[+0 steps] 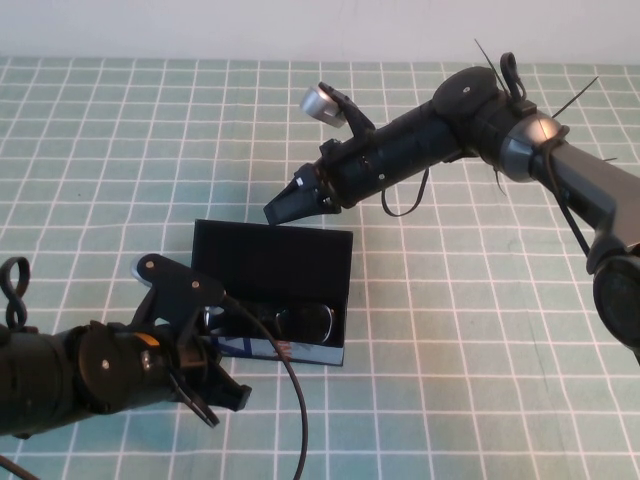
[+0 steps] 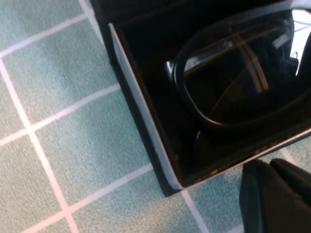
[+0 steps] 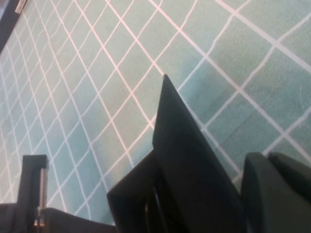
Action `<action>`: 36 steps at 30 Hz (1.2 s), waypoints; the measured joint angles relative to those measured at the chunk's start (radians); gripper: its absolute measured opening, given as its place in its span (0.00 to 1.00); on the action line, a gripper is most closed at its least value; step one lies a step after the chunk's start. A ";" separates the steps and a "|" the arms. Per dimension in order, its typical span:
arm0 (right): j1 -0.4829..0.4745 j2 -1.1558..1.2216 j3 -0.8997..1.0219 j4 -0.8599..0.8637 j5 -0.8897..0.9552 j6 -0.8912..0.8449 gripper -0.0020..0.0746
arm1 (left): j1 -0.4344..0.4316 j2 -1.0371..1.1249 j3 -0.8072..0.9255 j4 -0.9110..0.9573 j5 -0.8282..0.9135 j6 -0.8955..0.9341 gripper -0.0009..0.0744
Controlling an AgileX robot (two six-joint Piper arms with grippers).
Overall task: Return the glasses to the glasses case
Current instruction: Close the glasses case
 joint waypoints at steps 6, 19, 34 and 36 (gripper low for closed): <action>0.000 0.000 0.000 0.002 0.000 0.064 0.01 | 0.000 0.000 0.000 0.000 -0.004 0.000 0.01; 0.054 -0.016 0.037 -0.003 0.000 0.117 0.01 | 0.000 0.000 0.000 0.000 -0.006 -0.002 0.01; 0.131 -0.086 0.216 -0.102 0.000 0.077 0.01 | 0.000 -0.100 0.000 0.012 0.149 0.217 0.01; 0.131 -0.088 0.220 -0.104 0.000 0.060 0.01 | 0.000 -0.138 0.000 0.017 0.227 0.291 0.01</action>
